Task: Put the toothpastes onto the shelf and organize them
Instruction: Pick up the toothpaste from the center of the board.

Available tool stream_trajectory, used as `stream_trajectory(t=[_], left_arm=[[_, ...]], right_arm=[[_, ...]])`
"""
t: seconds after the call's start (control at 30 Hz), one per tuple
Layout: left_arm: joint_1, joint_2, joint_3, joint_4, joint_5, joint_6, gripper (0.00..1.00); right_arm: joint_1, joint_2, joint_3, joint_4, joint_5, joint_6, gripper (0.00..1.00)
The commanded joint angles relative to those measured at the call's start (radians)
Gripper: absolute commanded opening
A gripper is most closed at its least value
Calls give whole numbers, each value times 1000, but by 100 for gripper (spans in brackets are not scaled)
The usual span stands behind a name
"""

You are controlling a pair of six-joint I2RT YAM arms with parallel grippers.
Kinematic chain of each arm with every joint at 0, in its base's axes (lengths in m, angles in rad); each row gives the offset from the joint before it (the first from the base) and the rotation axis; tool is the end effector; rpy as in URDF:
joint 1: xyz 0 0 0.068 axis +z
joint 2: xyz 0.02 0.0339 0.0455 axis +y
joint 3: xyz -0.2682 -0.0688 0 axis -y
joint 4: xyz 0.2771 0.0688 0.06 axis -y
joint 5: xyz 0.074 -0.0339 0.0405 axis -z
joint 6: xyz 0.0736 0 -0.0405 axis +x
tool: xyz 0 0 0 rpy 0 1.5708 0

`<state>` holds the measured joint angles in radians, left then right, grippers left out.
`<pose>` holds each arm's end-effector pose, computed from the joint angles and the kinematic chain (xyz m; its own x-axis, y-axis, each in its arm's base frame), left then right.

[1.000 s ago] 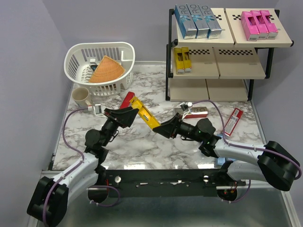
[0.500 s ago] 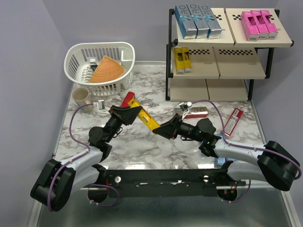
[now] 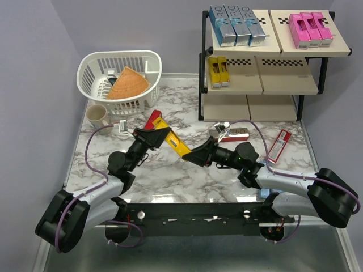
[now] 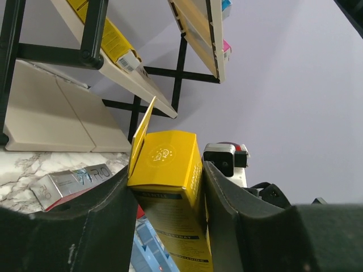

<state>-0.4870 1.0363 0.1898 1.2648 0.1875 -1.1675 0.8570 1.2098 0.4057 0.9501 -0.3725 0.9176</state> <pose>0.2106 -0.1271 0.2359 -0.4205 -0.7999 -0.4283 0.5697 0.1346 -0.8108 0.1773 0.2456 0.2272 -0.6884 0.3350 -0.6433 -0.6468 0.1179 0.7535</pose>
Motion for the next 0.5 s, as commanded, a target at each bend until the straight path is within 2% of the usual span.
stream_trajectory(t=[0.0, 0.17, 0.3, 0.37, 0.4, 0.47], left_arm=[[-15, -42, 33, -50, -46, 12, 48], [-19, -80, 48, -166, -83, 11, 43], [-22, -117, 68, -312, -129, -6, 43], [-22, -137, 86, -407, -154, -12, 43], [-24, -143, 92, -432, -160, -15, 42], [-24, -157, 108, -514, -180, -29, 41]], right_arm=[[-7, 13, 2, 12, 4, 10, 37], [-10, 10, 19, -37, 4, -28, 47], [-9, -38, 35, -129, 38, -121, 65], [-9, -67, 56, -227, 59, -212, 72], [-9, -97, 62, -259, 85, -242, 78], [-7, -131, 80, -336, 110, -342, 83]])
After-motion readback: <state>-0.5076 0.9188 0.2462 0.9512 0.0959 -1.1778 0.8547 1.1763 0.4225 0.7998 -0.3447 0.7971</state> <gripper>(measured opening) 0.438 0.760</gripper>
